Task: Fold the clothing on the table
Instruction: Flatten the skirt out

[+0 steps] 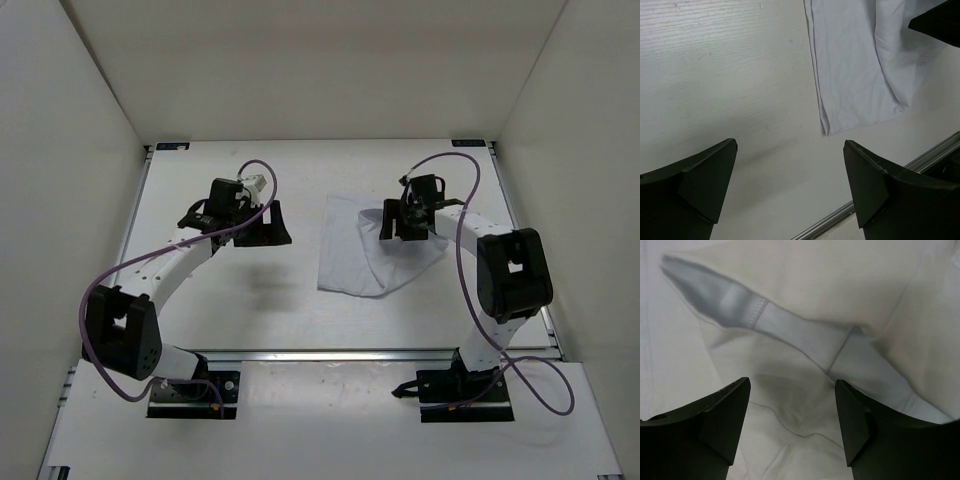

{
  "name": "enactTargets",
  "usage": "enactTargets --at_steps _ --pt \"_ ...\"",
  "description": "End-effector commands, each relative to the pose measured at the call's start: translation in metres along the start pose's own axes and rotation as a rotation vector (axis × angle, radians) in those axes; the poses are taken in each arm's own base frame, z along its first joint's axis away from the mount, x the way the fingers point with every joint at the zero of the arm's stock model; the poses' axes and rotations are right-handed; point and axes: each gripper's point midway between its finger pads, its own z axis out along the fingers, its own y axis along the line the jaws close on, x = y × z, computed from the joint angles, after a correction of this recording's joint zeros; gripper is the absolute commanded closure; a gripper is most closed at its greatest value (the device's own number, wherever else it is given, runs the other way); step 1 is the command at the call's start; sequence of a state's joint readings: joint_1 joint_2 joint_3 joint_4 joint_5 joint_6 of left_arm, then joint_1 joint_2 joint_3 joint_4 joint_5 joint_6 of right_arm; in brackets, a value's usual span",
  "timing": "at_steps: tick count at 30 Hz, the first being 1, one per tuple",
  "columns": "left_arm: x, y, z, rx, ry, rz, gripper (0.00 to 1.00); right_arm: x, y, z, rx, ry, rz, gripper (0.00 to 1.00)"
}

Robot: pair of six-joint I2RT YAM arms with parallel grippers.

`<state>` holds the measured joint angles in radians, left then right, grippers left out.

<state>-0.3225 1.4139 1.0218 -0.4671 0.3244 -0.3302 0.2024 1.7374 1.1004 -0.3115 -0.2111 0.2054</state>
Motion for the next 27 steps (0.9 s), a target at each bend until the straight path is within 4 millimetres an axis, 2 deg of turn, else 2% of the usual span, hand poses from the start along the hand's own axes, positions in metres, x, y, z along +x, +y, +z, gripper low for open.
enactTargets --at_steps 1,10,12,17,21,23,24,26,27 --pt "-0.004 -0.001 -0.012 0.003 -0.041 0.016 0.01 0.0 -0.009 -0.002 0.09 0.024 0.002 0.34" --pt "0.0 -0.001 -0.009 0.011 -0.035 0.006 0.02 0.001 -0.016 -0.012 0.134 0.029 0.021 0.35" --pt "-0.006 -0.002 -0.011 0.011 -0.051 0.009 0.01 0.008 -0.017 -0.008 0.136 0.056 0.029 0.35" --pt "-0.005 0.0 -0.013 0.003 -0.043 0.01 0.01 0.01 -0.017 0.006 0.126 0.064 0.039 0.39" --pt "-0.005 0.001 -0.018 -0.001 -0.048 0.02 0.01 0.01 -0.022 0.01 0.142 0.062 0.035 0.57" --pt "-0.006 0.006 -0.019 -0.017 -0.054 0.012 0.02 0.007 -0.024 0.012 0.144 0.055 0.039 0.58" --pt "-0.002 0.007 -0.02 -0.022 -0.044 0.005 0.01 0.008 -0.026 0.015 0.148 0.058 0.043 0.63" --pt "-0.005 0.005 -0.02 -0.017 -0.049 0.014 0.02 0.009 -0.026 0.012 0.142 0.059 0.045 0.78" --pt "-0.006 0.006 -0.021 -0.02 -0.052 0.014 0.01 0.0 -0.028 0.01 0.147 0.039 0.043 0.92"
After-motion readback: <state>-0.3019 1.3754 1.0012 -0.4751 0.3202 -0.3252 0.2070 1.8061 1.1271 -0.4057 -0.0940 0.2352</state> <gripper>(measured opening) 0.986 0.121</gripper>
